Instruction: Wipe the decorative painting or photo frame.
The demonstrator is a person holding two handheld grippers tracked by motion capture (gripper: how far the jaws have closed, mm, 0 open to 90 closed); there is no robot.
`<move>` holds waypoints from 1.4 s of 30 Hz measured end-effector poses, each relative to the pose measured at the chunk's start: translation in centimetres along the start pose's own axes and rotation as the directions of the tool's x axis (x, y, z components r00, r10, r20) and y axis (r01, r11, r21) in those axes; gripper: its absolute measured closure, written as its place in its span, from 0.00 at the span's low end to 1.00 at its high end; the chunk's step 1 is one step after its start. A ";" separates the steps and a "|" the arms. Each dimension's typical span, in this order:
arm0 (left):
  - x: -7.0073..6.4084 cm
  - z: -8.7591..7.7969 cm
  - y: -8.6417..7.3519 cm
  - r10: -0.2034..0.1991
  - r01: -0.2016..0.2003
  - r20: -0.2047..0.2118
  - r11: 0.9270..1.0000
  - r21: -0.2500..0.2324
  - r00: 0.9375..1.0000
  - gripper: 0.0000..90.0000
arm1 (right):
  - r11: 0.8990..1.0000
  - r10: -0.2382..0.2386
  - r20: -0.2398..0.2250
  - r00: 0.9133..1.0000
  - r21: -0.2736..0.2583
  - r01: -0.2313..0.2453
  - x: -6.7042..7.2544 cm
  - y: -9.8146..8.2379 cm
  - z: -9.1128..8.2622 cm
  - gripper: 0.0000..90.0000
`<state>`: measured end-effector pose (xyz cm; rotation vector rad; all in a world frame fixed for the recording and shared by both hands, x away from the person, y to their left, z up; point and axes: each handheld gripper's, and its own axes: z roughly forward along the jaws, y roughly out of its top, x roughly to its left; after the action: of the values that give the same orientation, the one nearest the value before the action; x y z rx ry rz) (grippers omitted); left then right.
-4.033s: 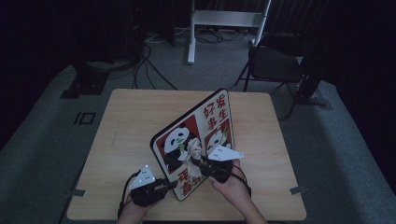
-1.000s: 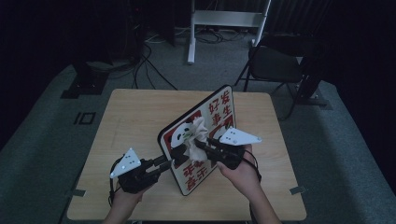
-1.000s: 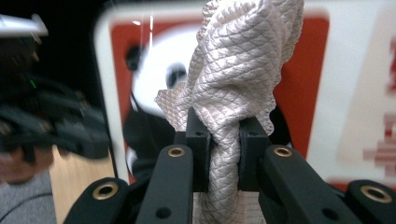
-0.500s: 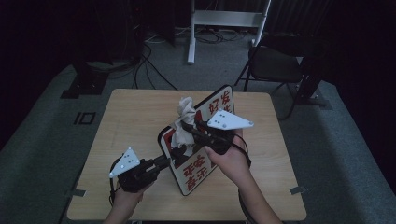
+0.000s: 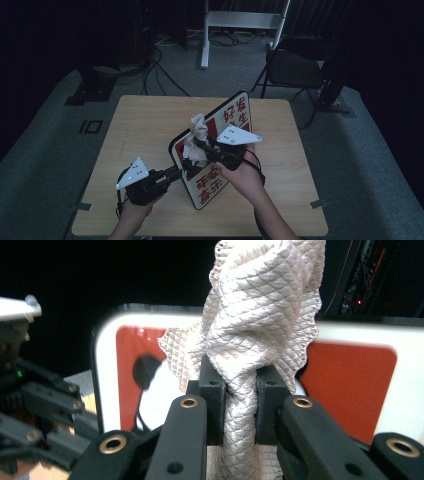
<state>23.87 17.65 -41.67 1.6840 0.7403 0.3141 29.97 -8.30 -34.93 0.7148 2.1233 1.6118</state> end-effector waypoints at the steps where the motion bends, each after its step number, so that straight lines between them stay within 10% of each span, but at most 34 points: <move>1: 0.0 0.0 0.0 0.001 -0.001 -0.003 1.000 0.001 1.000 0.87 | 1.000 0.003 0.002 1.000 0.011 -0.003 0.0 -0.5 0.0 0.88; 25: -0.2 0.0 0.1 0.010 -0.010 -0.012 1.000 0.007 1.000 0.87 | 0.988 0.064 0.009 0.998 0.143 -0.065 0.0 -7.9 -0.3 0.88; 42: -0.3 0.0 0.1 0.017 -0.017 -0.009 1.000 0.009 1.000 0.87 | 0.952 0.127 0.042 0.991 0.276 -0.134 -0.3 -14.5 -0.4 0.88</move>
<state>23.72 17.46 -41.52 1.6987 0.7354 0.3316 27.58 -11.94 -48.73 0.9761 2.3572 1.3707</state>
